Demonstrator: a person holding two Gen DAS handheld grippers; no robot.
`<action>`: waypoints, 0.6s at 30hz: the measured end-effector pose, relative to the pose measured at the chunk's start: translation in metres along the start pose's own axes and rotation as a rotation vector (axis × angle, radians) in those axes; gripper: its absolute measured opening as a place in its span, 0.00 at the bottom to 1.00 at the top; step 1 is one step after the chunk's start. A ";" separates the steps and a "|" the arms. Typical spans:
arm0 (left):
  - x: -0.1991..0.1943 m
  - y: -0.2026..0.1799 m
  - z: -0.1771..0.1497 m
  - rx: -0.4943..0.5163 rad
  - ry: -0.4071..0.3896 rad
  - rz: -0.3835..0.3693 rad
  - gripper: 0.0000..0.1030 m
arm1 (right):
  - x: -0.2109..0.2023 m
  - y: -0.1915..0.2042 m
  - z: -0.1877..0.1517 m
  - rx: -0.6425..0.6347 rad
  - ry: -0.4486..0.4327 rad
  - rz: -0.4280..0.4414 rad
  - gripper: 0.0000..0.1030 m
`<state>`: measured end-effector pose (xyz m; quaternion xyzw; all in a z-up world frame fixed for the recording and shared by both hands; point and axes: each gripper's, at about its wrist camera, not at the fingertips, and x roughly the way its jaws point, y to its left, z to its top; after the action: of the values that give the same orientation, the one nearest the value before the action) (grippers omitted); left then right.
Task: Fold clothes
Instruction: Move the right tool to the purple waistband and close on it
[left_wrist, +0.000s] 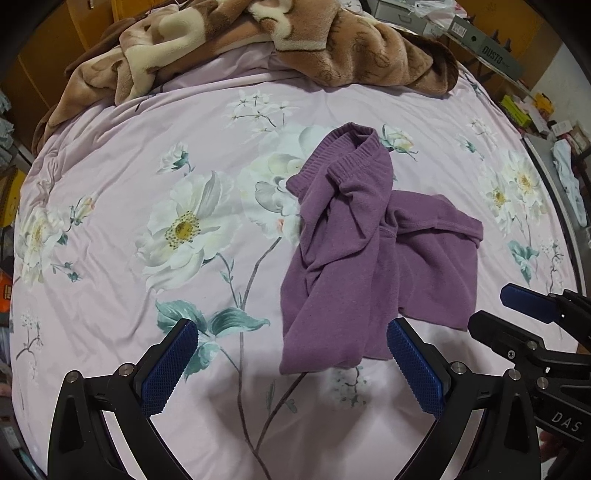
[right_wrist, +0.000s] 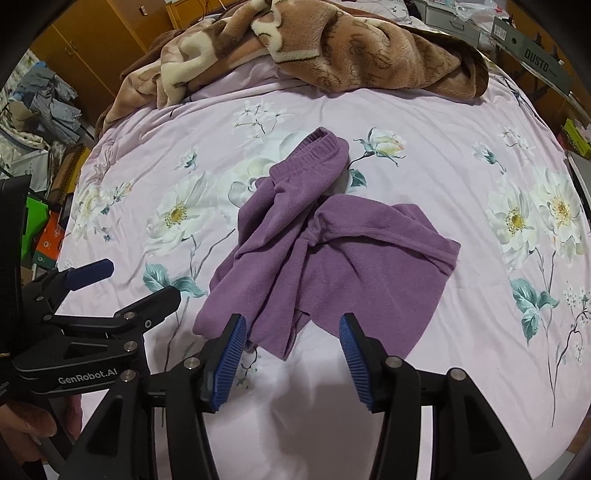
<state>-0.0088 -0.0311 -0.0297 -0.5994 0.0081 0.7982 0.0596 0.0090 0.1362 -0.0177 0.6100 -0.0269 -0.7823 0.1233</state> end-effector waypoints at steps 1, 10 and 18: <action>0.000 0.001 0.000 -0.002 0.000 0.002 0.99 | 0.001 0.001 0.000 0.001 0.002 0.002 0.52; 0.003 0.007 0.004 -0.012 0.002 0.022 0.99 | 0.003 0.005 0.007 0.005 0.008 0.003 0.51; 0.008 0.012 0.007 -0.017 0.011 0.031 0.99 | 0.007 0.007 0.012 0.008 0.009 -0.021 0.51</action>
<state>-0.0190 -0.0416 -0.0361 -0.6039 0.0108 0.7959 0.0418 -0.0033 0.1269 -0.0200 0.6142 -0.0228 -0.7807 0.1127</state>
